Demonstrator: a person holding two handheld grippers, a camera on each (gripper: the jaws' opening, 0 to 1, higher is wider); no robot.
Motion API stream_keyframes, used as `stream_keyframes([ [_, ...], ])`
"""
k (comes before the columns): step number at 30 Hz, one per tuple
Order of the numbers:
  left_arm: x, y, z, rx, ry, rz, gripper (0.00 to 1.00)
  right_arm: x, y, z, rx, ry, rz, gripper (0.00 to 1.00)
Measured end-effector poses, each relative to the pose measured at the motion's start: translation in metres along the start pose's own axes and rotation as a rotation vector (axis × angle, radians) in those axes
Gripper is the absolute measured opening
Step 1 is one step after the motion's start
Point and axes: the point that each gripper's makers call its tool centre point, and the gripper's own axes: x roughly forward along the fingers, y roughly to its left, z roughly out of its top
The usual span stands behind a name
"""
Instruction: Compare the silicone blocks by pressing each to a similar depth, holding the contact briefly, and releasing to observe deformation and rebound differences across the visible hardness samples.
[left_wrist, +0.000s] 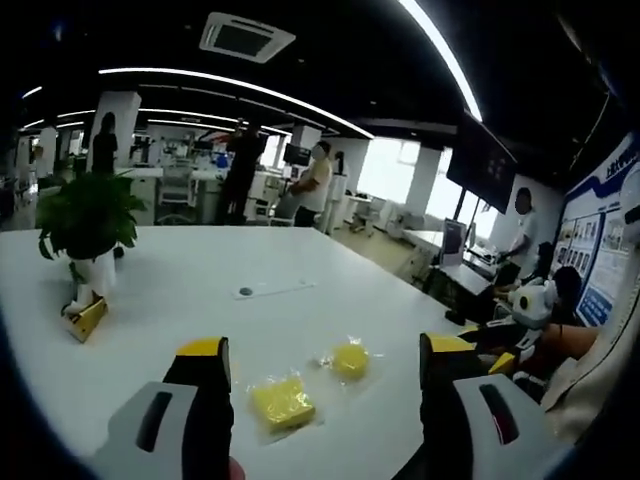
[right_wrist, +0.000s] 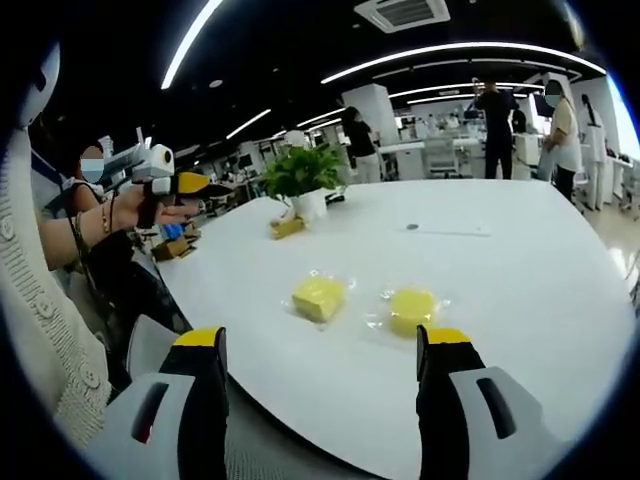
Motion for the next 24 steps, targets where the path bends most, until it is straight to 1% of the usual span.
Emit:
stream_keyframes([
  [5, 0.017, 0.01, -0.002, -0.024, 0.023, -0.026, 0.75, 0.006, -0.006, -0.002, 0.011, 0.02, -0.008, 0.72],
  [7, 0.024, 0.015, -0.002, -0.04, 0.026, -0.038, 0.72, 0.009, -0.007, -0.003, 0.014, 0.027, -0.008, 0.72],
  [10, 0.034, 0.023, -0.006, -0.068, 0.037, -0.045, 0.73, 0.013, -0.011, -0.004, 0.02, 0.042, -0.012, 0.72],
  [13, 0.047, 0.04, -0.017, -0.098, 0.06, -0.032, 0.75, 0.016, -0.016, -0.006, 0.029, 0.054, -0.02, 0.72],
  [14, 0.051, 0.044, -0.021, -0.095, 0.065, -0.035, 0.75, 0.017, -0.017, -0.006, 0.028, 0.058, -0.022, 0.72],
  [15, 0.054, 0.05, -0.028, -0.1, 0.088, -0.025, 0.75, 0.019, -0.019, -0.006, 0.03, 0.064, -0.024, 0.72],
  [17, 0.062, 0.059, -0.037, -0.108, 0.107, -0.023, 0.76, 0.02, -0.021, -0.008, 0.03, 0.074, -0.028, 0.72],
  [18, 0.066, 0.067, -0.045, -0.114, 0.128, -0.013, 0.76, 0.022, -0.023, -0.009, 0.03, 0.08, -0.032, 0.72],
  [22, 0.079, 0.083, -0.061, -0.139, 0.153, -0.009, 0.76, 0.026, -0.028, -0.011, 0.041, 0.096, -0.038, 0.72],
  [24, 0.084, 0.088, -0.067, -0.158, 0.161, -0.012, 0.76, 0.028, -0.03, -0.012, 0.042, 0.108, -0.043, 0.72],
])
